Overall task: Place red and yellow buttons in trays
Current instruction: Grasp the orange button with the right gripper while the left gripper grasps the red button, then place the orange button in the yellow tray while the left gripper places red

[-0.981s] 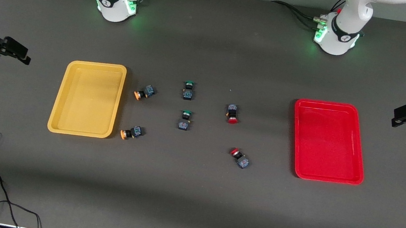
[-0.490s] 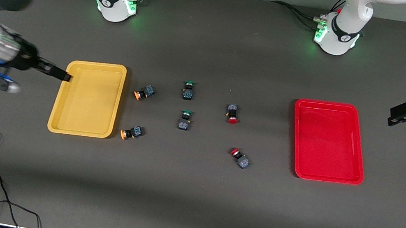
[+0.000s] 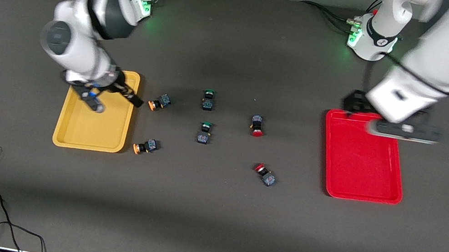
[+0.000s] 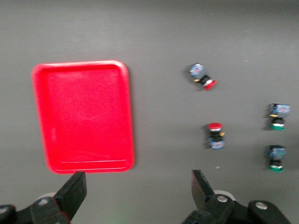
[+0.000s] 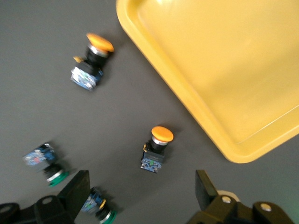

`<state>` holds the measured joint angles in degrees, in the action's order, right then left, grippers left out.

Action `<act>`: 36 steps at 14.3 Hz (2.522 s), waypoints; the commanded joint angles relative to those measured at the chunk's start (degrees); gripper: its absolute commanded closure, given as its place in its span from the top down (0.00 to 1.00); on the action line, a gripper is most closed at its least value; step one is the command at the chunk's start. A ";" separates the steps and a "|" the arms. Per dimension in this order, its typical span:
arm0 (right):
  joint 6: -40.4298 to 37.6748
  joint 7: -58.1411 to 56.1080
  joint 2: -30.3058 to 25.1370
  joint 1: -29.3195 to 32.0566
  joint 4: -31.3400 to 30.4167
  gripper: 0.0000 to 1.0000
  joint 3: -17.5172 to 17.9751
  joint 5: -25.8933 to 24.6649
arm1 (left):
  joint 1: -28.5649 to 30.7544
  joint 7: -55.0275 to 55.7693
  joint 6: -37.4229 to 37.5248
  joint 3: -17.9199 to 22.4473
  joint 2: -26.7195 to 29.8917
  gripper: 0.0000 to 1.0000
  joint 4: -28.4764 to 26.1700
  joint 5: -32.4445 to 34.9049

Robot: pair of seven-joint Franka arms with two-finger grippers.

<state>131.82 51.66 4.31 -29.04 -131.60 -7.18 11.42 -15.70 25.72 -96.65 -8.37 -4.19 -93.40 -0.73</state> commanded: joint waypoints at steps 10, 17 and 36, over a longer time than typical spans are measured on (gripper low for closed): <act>21.46 13.38 15.90 -9.20 -4.63 0.88 -0.82 0.18 | -18.21 24.02 -34.98 0.99 -16.09 1.00 -17.87 4.42; 20.49 11.37 14.07 -8.67 -4.46 0.00 -2.48 0.18 | -18.84 24.56 -44.50 0.90 -26.92 1.00 -17.61 5.65; 8.63 -16.77 10.54 -8.76 -7.10 1.00 -27.10 5.80 | -8.84 17.75 -33.28 0.29 -19.92 0.00 -14.18 0.93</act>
<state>139.69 35.27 14.79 -37.20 -138.95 -34.02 14.00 -29.11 49.29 -135.87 -7.13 -30.17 -106.75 3.12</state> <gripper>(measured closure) 0.546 0.612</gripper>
